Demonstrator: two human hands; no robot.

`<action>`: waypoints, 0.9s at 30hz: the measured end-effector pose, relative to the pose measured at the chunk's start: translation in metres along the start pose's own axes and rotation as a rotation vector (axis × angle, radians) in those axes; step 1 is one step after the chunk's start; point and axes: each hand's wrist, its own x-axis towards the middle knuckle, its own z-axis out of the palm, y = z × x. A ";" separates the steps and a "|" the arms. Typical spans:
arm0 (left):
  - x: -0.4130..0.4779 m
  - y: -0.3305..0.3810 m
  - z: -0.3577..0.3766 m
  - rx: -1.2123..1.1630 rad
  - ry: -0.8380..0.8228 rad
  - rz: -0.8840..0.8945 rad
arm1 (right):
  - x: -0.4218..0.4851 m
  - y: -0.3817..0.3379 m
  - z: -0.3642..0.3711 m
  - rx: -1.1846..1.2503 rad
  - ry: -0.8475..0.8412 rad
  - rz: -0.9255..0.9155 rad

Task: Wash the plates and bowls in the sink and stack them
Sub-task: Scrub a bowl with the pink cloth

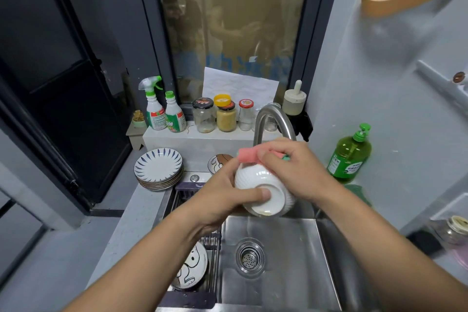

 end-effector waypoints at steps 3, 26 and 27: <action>0.000 -0.007 0.007 -0.202 0.101 0.021 | -0.007 0.007 0.006 -0.120 0.116 -0.176; 0.006 -0.026 0.024 -0.355 0.290 -0.062 | -0.014 0.022 0.032 0.242 0.394 -0.017; 0.007 -0.022 0.018 -0.302 0.310 -0.046 | -0.013 0.020 0.026 0.174 0.353 -0.021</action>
